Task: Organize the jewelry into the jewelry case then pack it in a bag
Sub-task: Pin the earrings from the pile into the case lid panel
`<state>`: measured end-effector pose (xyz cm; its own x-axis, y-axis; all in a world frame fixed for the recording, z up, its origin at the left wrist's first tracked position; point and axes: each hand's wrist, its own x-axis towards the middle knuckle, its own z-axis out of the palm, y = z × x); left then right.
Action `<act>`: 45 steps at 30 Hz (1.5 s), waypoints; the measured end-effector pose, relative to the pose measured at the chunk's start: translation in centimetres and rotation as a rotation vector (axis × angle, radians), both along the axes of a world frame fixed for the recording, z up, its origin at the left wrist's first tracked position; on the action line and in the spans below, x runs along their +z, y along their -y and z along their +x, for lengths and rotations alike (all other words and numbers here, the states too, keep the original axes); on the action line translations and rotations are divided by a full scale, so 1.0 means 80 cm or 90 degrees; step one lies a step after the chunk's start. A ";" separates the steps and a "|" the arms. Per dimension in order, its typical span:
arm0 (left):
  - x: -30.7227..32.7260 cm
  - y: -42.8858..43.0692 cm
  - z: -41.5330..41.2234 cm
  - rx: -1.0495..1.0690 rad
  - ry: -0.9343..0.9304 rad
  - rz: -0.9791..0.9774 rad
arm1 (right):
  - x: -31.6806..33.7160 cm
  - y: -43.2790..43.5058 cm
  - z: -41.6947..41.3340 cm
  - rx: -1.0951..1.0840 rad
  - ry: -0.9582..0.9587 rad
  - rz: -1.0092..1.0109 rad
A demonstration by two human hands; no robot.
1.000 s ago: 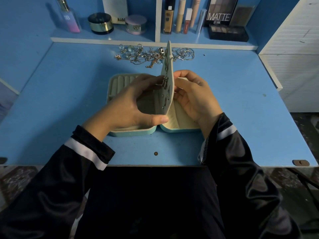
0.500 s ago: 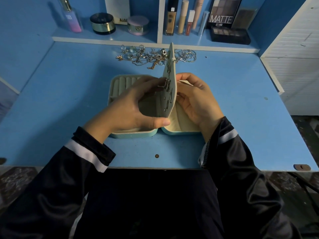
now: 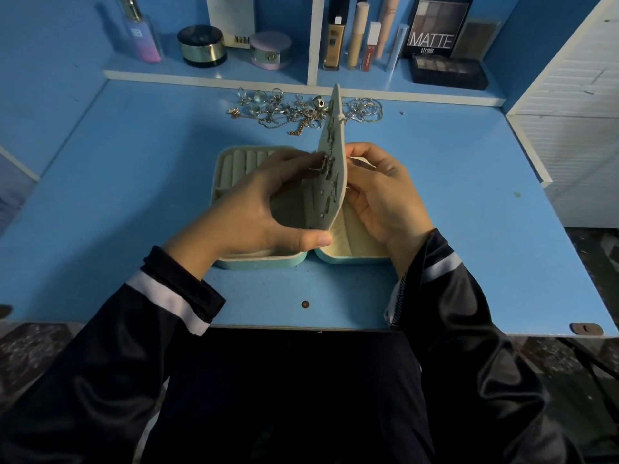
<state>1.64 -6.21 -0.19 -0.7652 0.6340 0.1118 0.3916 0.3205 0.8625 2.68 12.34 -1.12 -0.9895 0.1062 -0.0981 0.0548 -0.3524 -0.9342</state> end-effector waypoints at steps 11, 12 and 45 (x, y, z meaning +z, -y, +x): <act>0.002 0.000 0.001 0.002 0.012 -0.004 | -0.002 0.005 0.001 -0.027 -0.039 0.049; 0.002 -0.001 0.001 0.002 0.010 -0.002 | -0.003 0.005 0.002 -0.032 -0.044 0.055; 0.004 0.002 0.002 0.004 0.012 -0.001 | 0.000 0.003 0.003 -0.081 -0.132 0.300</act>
